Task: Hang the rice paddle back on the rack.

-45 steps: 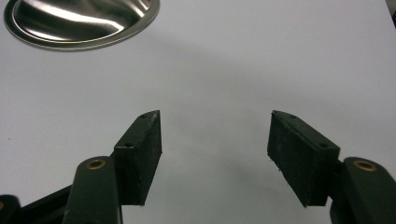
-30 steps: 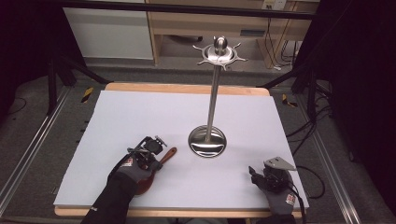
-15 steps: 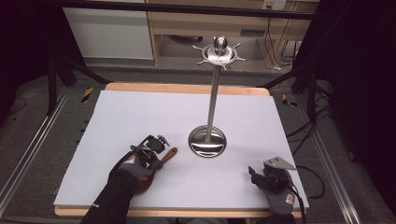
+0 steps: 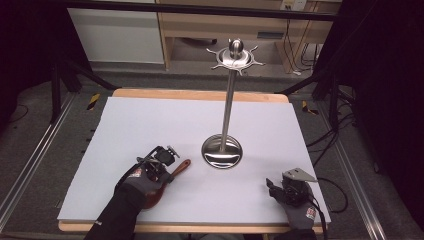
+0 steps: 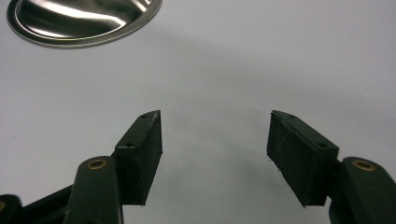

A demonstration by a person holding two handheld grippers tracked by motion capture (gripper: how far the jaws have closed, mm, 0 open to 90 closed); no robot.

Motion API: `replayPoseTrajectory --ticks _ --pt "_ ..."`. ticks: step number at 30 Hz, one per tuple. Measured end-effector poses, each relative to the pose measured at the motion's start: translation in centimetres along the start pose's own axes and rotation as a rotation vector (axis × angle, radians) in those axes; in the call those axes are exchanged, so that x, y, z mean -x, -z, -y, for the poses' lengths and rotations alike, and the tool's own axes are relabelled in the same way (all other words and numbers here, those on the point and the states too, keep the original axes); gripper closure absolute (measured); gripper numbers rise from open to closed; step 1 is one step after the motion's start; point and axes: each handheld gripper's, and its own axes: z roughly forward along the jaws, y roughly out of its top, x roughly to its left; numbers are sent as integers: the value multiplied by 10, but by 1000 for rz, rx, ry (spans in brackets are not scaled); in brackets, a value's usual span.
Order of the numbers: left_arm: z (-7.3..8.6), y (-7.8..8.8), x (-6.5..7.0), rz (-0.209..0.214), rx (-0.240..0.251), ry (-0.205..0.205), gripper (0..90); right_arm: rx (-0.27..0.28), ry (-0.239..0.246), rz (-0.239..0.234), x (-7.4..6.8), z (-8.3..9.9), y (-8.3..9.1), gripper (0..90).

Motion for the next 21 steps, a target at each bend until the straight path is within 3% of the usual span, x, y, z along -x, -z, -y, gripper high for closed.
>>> replayPoseTrajectory --ticks 10,17,21 --pt "14 12 3 -15 103 -10 769 1 -3 0 1 0 1 359" --pt "23 23 5 -1 156 -7 769 -2 -4 5 1 0 1 360" --pt "29 30 5 -4 210 4 770 -1 -5 6 1 0 1 360"
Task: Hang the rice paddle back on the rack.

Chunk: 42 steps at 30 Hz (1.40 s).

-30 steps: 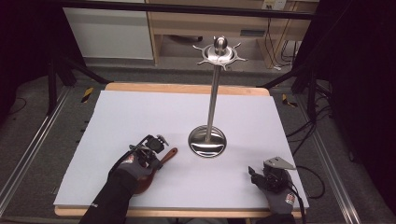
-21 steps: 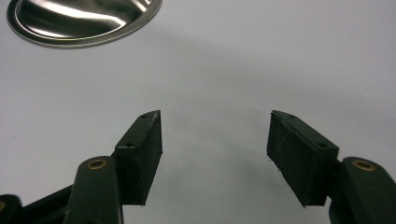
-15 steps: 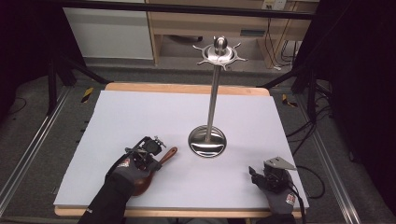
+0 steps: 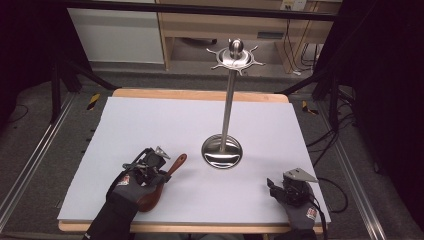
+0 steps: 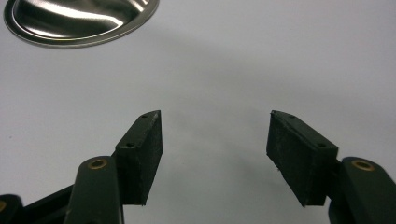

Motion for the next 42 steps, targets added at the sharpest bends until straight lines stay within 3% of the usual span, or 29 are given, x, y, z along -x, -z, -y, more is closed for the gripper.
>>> replayPoseTrajectory --ticks 12,19,23,35,42 --pt "17 27 6 -10 177 16 771 -3 4 3 0 0 0 361" --pt "19 40 10 -17 229 9 773 -1 5 3 0 0 1 362" --pt "21 51 14 -16 289 -1 773 4 13 2 -1 0 2 363" --pt "23 63 16 -57 393 11 774 12 16 5 -1 -1 3 365" --pt "23 73 17 -86 491 14 774 12 17 7 -1 -1 3 365"
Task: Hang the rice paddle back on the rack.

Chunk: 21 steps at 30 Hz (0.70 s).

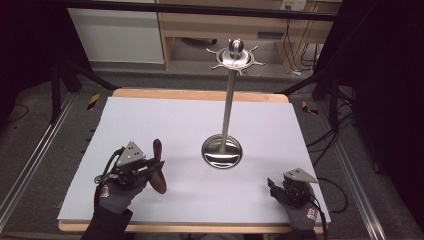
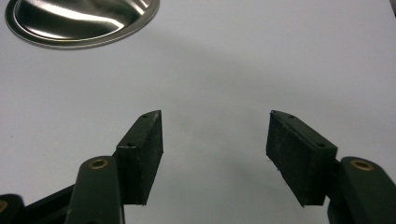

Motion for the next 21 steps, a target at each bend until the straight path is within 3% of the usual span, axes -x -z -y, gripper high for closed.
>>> replayPoseTrajectory --ticks 13,21 --pt "-14 4 -4 10 75 12 774 0 5 8 0 0 0 364" --pt "-32 4 -8 23 106 25 774 1 8 7 -1 0 0 368"
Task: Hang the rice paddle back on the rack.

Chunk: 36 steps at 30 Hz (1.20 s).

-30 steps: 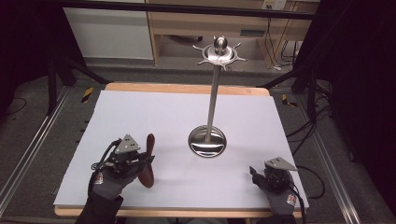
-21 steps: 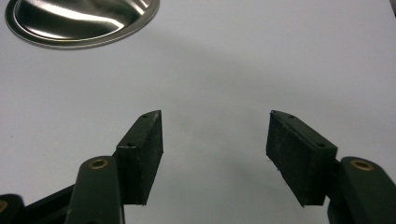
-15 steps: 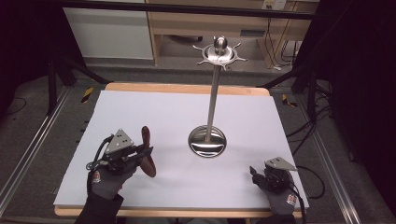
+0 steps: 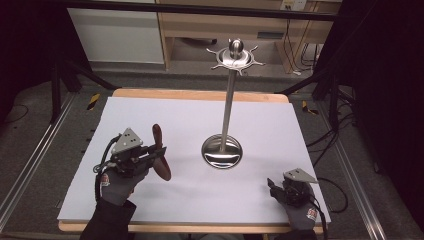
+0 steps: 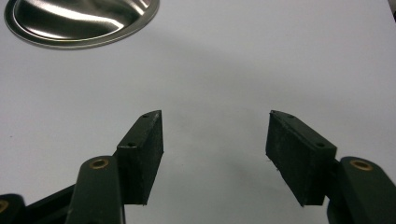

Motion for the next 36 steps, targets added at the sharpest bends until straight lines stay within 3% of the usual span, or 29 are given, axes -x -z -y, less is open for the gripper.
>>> replayPoseTrajectory --ticks 14,36 --pt "-35 -2 2 15 61 5 774 1 -2 0 0 0 0 370" --pt "-69 -2 9 52 101 -2 774 0 0 0 0 0 0 369"
